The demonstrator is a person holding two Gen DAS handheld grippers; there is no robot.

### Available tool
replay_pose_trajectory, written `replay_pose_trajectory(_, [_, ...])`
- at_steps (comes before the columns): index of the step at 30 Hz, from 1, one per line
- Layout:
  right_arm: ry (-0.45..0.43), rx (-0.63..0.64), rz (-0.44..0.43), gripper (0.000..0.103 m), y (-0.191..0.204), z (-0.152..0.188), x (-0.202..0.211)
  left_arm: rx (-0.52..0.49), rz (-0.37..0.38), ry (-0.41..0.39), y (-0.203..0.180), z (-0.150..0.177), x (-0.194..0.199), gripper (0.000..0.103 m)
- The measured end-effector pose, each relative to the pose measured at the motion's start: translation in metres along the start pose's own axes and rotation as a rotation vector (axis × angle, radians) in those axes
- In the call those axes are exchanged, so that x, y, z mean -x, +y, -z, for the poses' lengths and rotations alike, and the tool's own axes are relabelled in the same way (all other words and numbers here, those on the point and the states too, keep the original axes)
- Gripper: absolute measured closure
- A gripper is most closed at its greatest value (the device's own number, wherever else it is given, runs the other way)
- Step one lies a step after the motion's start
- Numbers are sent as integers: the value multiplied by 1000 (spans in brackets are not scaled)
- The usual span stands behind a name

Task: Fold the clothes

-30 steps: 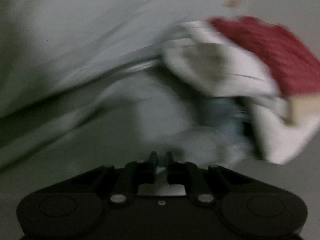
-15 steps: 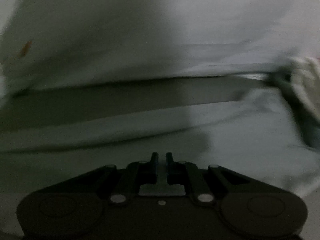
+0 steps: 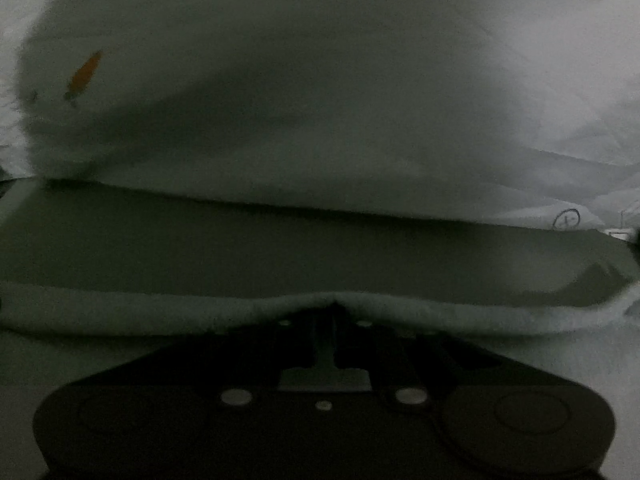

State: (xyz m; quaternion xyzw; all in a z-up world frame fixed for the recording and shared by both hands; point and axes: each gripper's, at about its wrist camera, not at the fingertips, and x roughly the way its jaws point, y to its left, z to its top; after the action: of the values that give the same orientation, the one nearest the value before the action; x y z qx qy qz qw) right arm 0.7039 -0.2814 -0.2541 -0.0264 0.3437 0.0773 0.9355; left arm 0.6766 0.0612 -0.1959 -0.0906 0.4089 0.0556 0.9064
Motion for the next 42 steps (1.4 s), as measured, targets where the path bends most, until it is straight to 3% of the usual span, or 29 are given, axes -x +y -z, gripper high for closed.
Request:
replay_pose_trajectory(5, [9, -78, 24, 81, 2, 2, 9, 36, -64, -6, 7, -14, -12, 44])
replay_pose_trajectory(7, [1, -112, 3, 77, 7, 8, 24, 92, -85, -7, 15, -15, -8, 44])
replay_pose_trajectory(10, [29, -162, -72, 72, 20, 25, 50, 151, -49, -15, 23, -9, 9, 43])
replay_pose_trajectory(15, [79, -181, -112, 61, 45, 52, 87, 163, -94, -11, 29, 16, 49, 33])
replay_pose_trajectory(24, [148, -433, -165, 58, 38, 98, 143, 439, -88, 10, 91, 98, 130, 32])
replay_pose_trajectory(27, [166, -588, -199, 57, 31, 116, 155, 492, -101, -4, 108, 124, 159, 31])
replay_pose_trajectory(33, [174, -1025, -333, 52, 19, 166, 165, 615, -122, -14, 144, 168, 187, 27])
replay_pose_trajectory(37, [135, -1288, -413, 42, 10, 196, 168, 710, -121, -24, 169, 177, 186, 26])
replay_pose_trajectory(39, [104, -1361, -435, 41, 8, 206, 171, 742, -117, -40, 181, 176, 185, 23])
replay_pose_trajectory(42, [87, -1357, -442, 36, 10, 208, 175, 772, -131, -52, 196, 173, 179, 20])
